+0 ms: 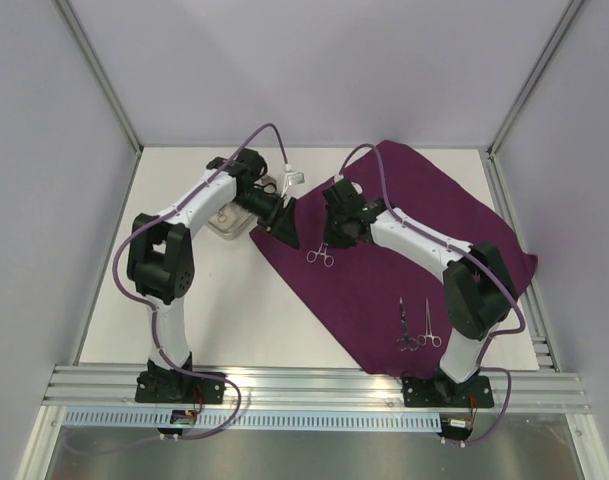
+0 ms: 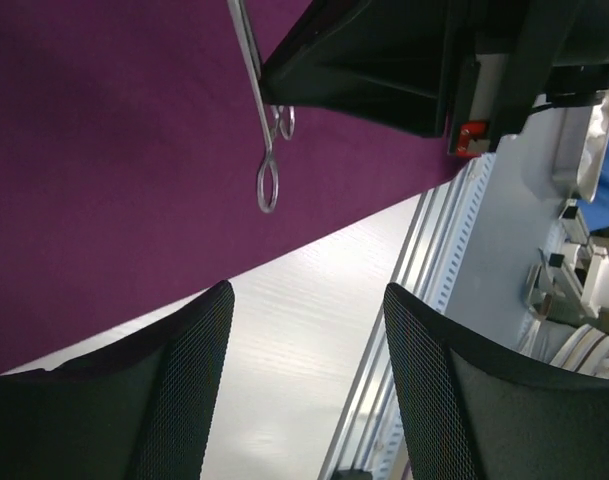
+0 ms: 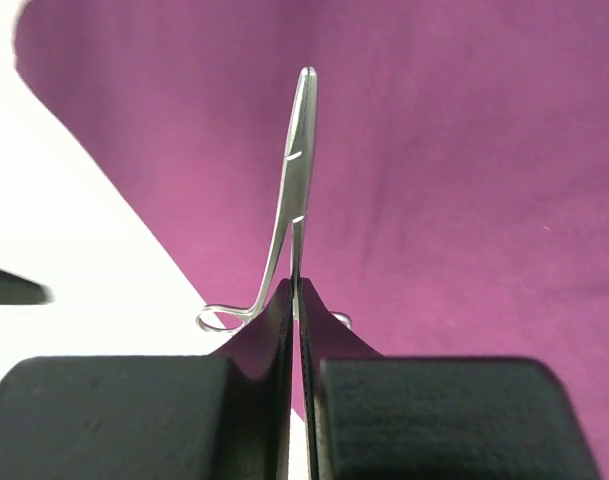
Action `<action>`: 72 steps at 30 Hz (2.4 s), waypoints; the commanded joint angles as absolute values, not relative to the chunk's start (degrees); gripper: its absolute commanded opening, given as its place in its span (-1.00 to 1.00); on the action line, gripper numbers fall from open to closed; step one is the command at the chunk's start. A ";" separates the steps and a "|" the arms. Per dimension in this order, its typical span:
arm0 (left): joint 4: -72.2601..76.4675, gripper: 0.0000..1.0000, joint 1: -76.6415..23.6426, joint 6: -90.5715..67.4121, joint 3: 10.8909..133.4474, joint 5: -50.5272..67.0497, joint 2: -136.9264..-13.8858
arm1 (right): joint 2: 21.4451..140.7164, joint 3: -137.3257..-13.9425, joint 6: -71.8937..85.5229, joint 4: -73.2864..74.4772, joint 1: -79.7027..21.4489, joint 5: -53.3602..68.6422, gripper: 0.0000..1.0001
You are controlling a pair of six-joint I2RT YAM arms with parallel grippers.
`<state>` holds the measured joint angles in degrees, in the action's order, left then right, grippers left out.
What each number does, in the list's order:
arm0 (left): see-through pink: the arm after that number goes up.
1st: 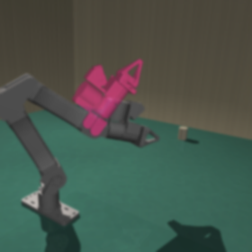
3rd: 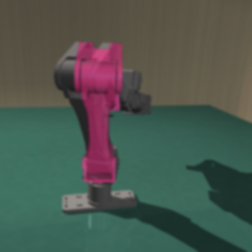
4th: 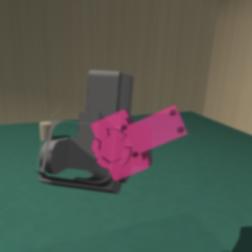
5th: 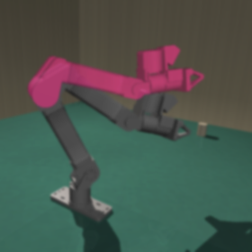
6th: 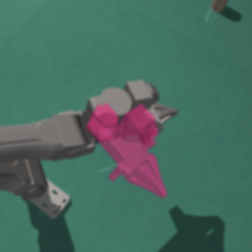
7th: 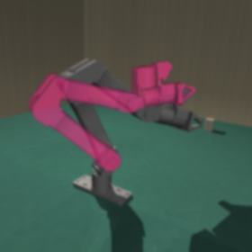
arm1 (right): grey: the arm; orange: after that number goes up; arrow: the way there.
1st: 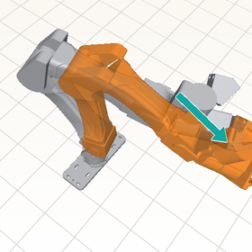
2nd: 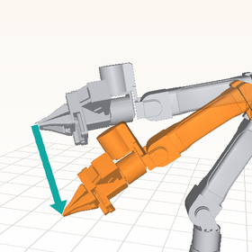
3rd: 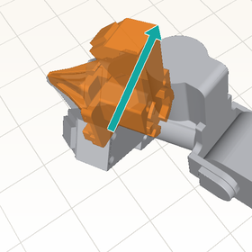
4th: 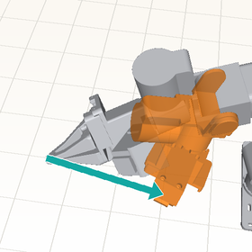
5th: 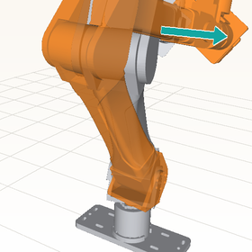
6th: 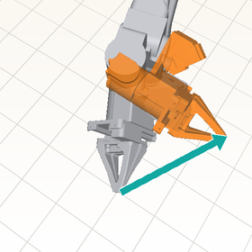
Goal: Prepare the surgical pack
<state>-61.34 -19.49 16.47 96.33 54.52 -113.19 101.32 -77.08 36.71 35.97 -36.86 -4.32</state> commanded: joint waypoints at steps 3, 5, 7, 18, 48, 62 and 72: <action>-55.20 0.41 -23.03 15.03 96.67 52.83 -114.08 | 102.74 -82.35 39.90 33.05 -36.83 -2.81 -0.99; -54.76 0.42 -23.47 14.77 97.38 51.51 -114.52 | 102.66 -82.70 39.99 32.87 -36.91 -2.37 -0.99; -53.79 0.41 -23.90 14.68 97.38 50.19 -114.87 | 102.66 -82.88 40.34 32.52 -36.91 -1.93 -0.99; -53.26 0.17 -25.05 16.70 97.47 46.59 -117.25 | 102.57 -83.50 41.40 31.64 -37.00 -0.97 -0.99; -84.01 -1.00 -1.34 30.49 121.90 31.30 -121.55 | 92.81 -78.31 32.96 32.69 -35.33 4.75 -0.16; -85.78 -1.00 5.80 38.41 131.92 25.32 -133.59 | 95.54 -77.34 32.43 35.15 -34.80 7.12 -0.21; -88.94 -1.00 5.98 42.18 132.80 27.59 -136.32 | 96.33 -77.43 32.78 35.86 -34.80 7.56 -0.22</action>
<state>-76.93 5.72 38.83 130.65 25.45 -136.03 95.61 -77.10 33.52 35.92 -34.89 6.66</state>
